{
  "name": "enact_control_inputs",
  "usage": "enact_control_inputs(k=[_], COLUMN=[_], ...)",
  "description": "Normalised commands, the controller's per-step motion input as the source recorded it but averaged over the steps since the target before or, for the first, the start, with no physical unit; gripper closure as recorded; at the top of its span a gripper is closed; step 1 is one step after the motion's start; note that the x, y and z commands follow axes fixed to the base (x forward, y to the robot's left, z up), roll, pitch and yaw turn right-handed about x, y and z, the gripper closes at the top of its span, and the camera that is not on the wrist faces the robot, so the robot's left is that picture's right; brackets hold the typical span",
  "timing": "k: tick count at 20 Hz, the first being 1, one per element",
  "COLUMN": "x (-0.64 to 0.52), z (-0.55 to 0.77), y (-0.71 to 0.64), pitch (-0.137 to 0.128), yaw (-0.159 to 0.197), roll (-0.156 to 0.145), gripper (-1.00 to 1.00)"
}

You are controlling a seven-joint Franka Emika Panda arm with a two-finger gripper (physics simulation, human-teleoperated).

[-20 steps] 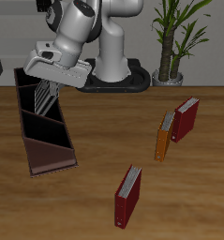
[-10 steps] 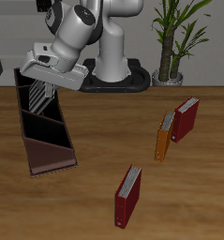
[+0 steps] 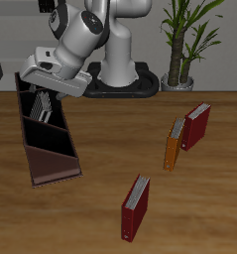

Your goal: Place the striped book into the right desk caddy's back compartment

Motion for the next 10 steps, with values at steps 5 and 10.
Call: enact_control_inputs(k=[5,10], x=[-0.02,-0.03], z=[0.08,0.14], y=[0.02,0.12], pitch=[-0.011,-0.015], yaw=[0.009,0.005], roll=[-0.003,0.022], gripper=[-1.0,-1.0])
